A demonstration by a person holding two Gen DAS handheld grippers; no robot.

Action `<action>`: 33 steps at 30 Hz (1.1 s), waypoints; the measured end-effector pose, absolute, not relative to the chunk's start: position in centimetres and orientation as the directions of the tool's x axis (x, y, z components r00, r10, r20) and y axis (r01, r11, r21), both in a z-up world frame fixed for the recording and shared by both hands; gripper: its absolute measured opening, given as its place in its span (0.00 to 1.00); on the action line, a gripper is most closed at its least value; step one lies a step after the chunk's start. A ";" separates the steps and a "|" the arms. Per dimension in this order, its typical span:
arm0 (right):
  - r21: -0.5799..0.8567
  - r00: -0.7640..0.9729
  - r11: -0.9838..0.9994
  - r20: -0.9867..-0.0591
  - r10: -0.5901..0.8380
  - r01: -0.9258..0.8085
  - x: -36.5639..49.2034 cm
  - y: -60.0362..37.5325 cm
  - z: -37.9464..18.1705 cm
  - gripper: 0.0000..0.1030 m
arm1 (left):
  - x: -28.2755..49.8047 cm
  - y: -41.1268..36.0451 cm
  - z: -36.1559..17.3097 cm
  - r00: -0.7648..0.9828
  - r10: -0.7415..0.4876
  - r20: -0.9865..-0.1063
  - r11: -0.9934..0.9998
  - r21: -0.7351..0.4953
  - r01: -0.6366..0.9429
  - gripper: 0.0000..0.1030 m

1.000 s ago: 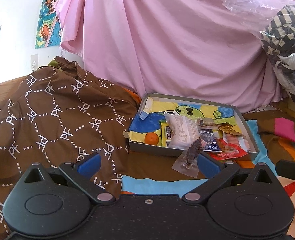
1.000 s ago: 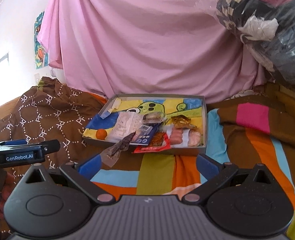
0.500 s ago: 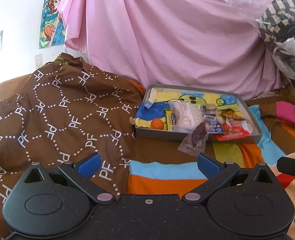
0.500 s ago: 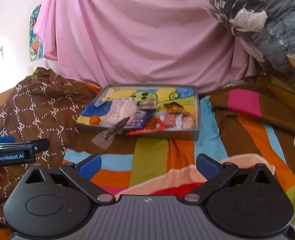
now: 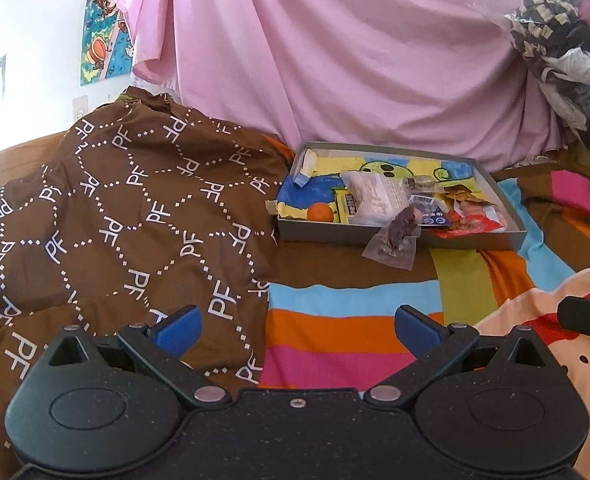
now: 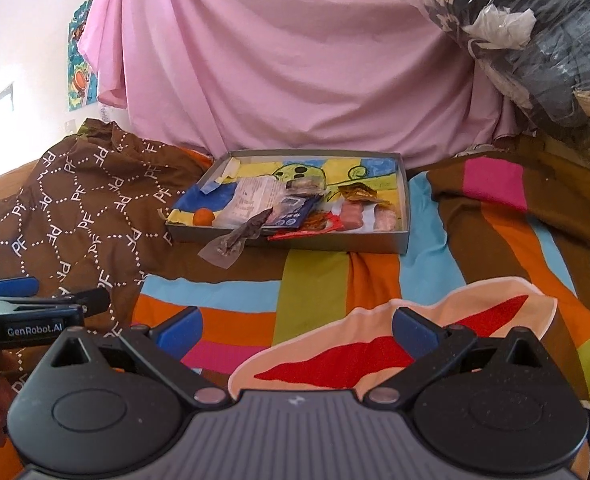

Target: Organize snacks

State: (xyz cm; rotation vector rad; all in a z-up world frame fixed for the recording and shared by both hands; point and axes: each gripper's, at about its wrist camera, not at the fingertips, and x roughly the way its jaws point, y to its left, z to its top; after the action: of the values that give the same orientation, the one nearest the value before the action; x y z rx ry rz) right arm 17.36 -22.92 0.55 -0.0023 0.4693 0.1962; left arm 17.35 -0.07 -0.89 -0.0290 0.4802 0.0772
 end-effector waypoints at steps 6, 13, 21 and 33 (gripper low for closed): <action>0.042 0.869 0.977 -0.452 0.203 -0.207 17.2 -22.9 0.3 1.00 | 17.0 -0.1 -1.2 0.883 0.065 -0.465 0.997 -0.015 -0.082 0.99; 0.037 0.857 0.976 -0.472 0.208 -0.216 16.8 -23.0 -0.1 1.00 | 16.6 -0.1 -1.6 0.881 0.064 -0.470 0.997 -0.016 -0.081 0.99; 0.036 0.842 0.974 -0.497 0.210 -0.222 16.2 -23.3 -0.6 1.00 | 15.7 0.0 -2.1 0.879 0.053 -0.474 0.998 0.005 -0.058 0.99; 0.046 0.818 0.975 -0.537 0.207 -0.216 15.8 -23.4 -1.4 1.00 | 14.4 -0.2 -2.9 0.870 0.042 -0.491 0.999 0.026 -0.034 0.99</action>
State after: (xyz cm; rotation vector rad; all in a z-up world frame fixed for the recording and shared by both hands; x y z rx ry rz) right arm 15.77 -23.39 -1.44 -0.0169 0.5697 0.2251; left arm 14.45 -0.17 -2.93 0.0169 0.5139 0.0396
